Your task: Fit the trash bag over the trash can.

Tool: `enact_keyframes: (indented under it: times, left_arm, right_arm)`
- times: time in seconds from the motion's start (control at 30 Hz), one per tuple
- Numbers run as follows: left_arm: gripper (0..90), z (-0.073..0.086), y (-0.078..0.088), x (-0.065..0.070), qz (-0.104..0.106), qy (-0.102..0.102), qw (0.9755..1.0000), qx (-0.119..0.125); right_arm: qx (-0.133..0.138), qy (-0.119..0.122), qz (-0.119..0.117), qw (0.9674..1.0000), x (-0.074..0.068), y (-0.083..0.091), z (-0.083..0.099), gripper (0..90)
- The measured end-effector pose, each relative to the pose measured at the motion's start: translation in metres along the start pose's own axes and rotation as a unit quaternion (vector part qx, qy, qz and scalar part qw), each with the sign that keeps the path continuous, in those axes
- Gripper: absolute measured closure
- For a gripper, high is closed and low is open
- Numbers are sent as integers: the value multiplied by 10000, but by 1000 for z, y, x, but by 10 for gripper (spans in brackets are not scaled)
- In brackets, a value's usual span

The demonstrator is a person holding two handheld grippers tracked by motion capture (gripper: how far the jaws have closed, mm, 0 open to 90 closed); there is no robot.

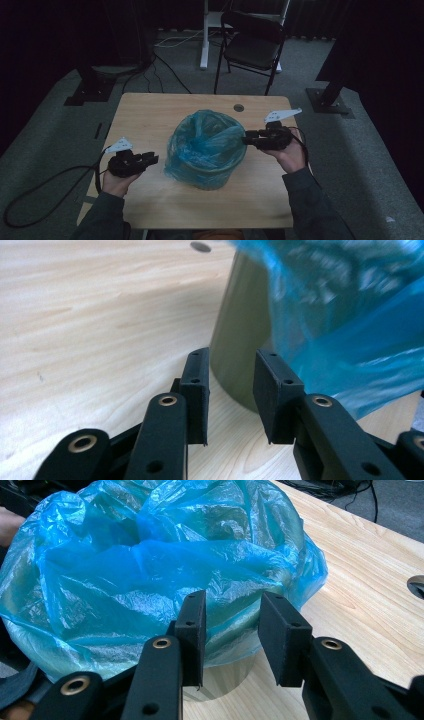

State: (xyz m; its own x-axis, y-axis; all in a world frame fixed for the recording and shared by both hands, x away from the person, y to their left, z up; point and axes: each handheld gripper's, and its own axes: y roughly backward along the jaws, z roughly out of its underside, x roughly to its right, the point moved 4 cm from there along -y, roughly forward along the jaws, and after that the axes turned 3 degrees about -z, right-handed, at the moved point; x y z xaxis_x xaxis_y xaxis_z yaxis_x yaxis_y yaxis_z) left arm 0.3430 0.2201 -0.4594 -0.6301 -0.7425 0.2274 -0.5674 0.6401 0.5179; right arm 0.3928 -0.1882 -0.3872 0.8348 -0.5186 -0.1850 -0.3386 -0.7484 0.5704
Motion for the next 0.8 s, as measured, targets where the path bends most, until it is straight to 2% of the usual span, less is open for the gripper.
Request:
enact_keyframes:
  times: [0.03,0.13,0.17,0.27,0.3,0.5,0.67,0.7,0.8]
  left_arm:
    - [669,-3,0,1,15,-24,10000,28]
    - [669,-11,1,5,69,-114,9999,100]
    - [669,-16,1,8,83,-183,9997,134]
    - [669,-19,0,10,92,-217,9996,155]
    - [669,-25,1,12,119,-267,9994,199]
    - [669,-49,3,24,196,-523,9977,385]
    - [668,-60,2,31,261,-631,9966,458]
    - [668,-62,2,33,278,-658,9964,462]
    - [666,-68,0,38,328,-735,9956,488]
  right_arm:
    - [39,18,17,10000,0,1,0,693]
    - [70,37,7,10000,-1,3,-1,735]
    - [102,53,-2,9999,-1,5,-1,798]
    - [104,59,-6,9999,-1,6,-1,823]
    - [60,86,39,9999,-1,7,0,864]
    - [-106,88,75,9999,2,8,10,900]
    - [-239,81,107,9996,5,6,16,900]
    - [-385,71,119,9992,7,3,19,900]
    - [-602,-19,109,9981,11,-4,23,900]
